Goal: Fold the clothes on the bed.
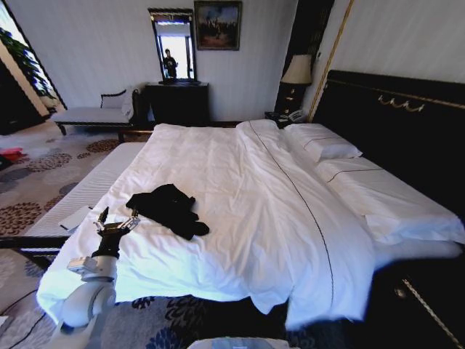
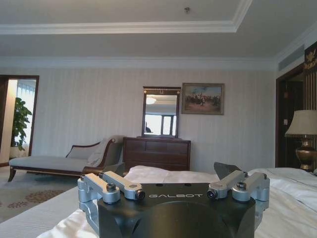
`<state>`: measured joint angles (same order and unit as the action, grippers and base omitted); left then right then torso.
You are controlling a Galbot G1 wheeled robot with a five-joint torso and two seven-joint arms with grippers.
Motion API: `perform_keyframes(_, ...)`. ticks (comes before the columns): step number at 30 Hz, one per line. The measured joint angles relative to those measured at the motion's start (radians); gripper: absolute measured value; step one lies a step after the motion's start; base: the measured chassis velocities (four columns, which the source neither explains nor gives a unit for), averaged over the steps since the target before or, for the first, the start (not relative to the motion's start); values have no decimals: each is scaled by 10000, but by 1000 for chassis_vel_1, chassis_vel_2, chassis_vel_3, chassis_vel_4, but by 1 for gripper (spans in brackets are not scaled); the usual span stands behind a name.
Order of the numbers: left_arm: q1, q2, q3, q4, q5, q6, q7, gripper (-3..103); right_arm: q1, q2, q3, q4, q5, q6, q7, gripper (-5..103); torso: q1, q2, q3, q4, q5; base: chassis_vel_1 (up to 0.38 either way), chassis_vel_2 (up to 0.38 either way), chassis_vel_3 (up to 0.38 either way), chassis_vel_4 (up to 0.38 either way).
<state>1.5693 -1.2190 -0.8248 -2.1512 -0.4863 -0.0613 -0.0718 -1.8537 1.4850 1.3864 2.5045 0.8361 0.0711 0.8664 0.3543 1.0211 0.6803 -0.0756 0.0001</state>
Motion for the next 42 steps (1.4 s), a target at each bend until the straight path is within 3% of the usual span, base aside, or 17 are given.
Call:
perform_keyframes(2,136,-48,-77,-126,-4,51,0,100,179,-349,-446,-5,-136,-51,-591,99,0,1,0,3,-1,0,0,0,0)
perform_keyframes(8,450,-94,-238,-298,-48,201,-28,100,464,-1220,-1843,-637,-146,-8,-2234,100,0,0,1,0,0,0,0,0,0)
perform_keyframes(12,968,-212,-369,-824,13,513,-75,100,969,-2434,-3484,-2122,103,326,-4429,100,0,0,1,0,4,0,0,0,0)
perform_keyframes(13,968,-212,-369,-824,13,513,-75,100,969,-2434,-3484,-2122,103,326,-4429,100,0,0,1,0,4,0,0,0,0)
perform_keyframes(15,1134,-275,-292,-1019,177,626,-81,100,1262,-3156,-4039,-2867,-198,775,-5666,100,0,0,1,11,3,0,0,0,0)
perform_keyframes(17,1294,-371,-110,-1146,424,691,-22,100,1540,-3956,-4487,-3687,-657,1356,-6865,100,1,0,1,-8,2,0,0,0,0)
perform_keyframes(18,1294,-371,-110,-1146,424,691,-22,100,1540,-3956,-4487,-3687,-657,1356,-6865,100,1,0,1,-8,2,0,0,0,0)
perform_keyframes(22,1865,-882,-2,-1480,867,494,141,100,2174,-5124,-5247,-4634,-1064,2049,-9271,100,1,0,1,7,1,0,0,0,0)
perform_keyframes(23,1865,-882,-2,-1480,867,494,141,100,2174,-5124,-5247,-4634,-1064,2049,-9271,100,1,0,1,7,1,0,0,0,0)
perform_keyframes(26,2232,-1301,27,-1790,1236,223,289,100,2753,-5590,-5855,-4963,-1264,2234,-10607,100,0,0,1,0,0,0,0,0,0)
perform_keyframes(29,2439,-1504,67,-1983,1428,127,331,100,3028,-5708,-6193,-4891,-1588,2059,-10462,100,0,0,1,3,-2,0,0,0,0)
perform_keyframes(32,2765,-1738,145,-2296,1736,8,345,100,3177,-5710,-6628,-4164,-1924,901,-8655,100,1,-1,2,1,0,0,0,0,0)
perform_keyframes(33,2765,-1738,145,-2296,1736,8,345,100,3177,-5710,-6628,-4164,-1924,901,-8655,100,1,-1,2,1,0,0,0,0,0)
perform_keyframes(35,2957,-1842,178,-2603,1809,-62,368,100,3147,-5633,-6845,-3355,-1552,-304,-7037,100,0,0,1,1,-1,0,0,0,0)
perform_keyframes(37,3100,-1865,195,-2924,1700,-173,504,100,2987,-5549,-6914,-2744,-1289,-913,-6262,100,0,1,0,1,-2,0,0,0,0)
perform_keyframes(40,3141,-1804,201,-3125,1451,-325,721,100,2710,-5501,-6891,-2430,-1446,-940,-6179,100,0,0,0,0,-3,0,0,0,0)
perform_keyframes(42,3119,-1703,209,-3130,1309,-414,833,100,2471,-5437,-6882,-2423,-1777,-353,-6441,100,0,0,0,-1,-3,0,0,0,0)
